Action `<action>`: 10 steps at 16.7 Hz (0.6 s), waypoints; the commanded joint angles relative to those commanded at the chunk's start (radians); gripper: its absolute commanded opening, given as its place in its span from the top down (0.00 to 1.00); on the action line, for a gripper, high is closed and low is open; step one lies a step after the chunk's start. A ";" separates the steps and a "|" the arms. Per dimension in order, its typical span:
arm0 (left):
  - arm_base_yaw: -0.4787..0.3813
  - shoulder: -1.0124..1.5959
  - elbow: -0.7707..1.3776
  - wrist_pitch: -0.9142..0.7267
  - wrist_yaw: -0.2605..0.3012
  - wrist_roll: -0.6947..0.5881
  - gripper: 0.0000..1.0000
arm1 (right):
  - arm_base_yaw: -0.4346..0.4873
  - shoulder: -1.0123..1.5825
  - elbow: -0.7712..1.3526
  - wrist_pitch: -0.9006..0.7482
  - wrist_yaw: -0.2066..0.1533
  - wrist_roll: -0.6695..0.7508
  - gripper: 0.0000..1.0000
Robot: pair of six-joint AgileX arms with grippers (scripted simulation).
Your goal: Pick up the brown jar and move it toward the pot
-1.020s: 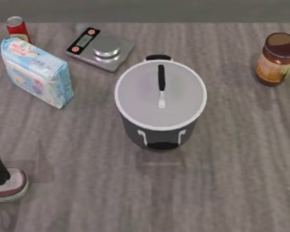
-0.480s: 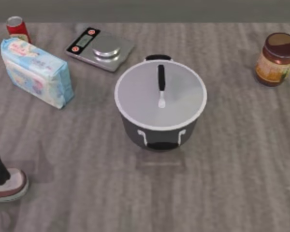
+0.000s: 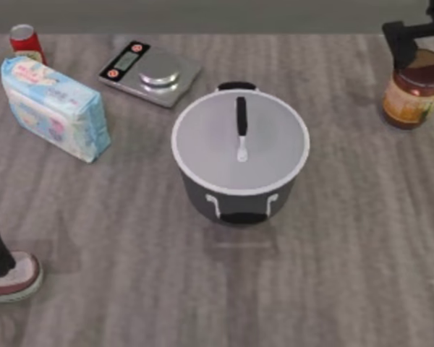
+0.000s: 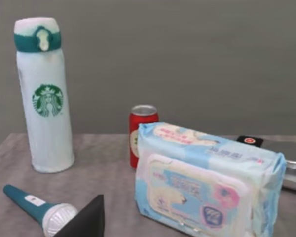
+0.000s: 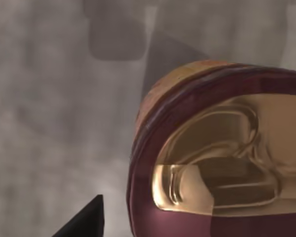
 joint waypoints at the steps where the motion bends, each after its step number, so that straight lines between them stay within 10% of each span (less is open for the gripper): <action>1: 0.000 0.000 0.000 0.000 0.000 0.000 0.00 | 0.002 0.022 0.020 -0.009 -0.001 -0.002 0.00; 10: 0.000 0.000 0.000 0.000 0.000 0.000 0.00 | 0.001 0.035 -0.006 0.023 -0.002 -0.005 0.00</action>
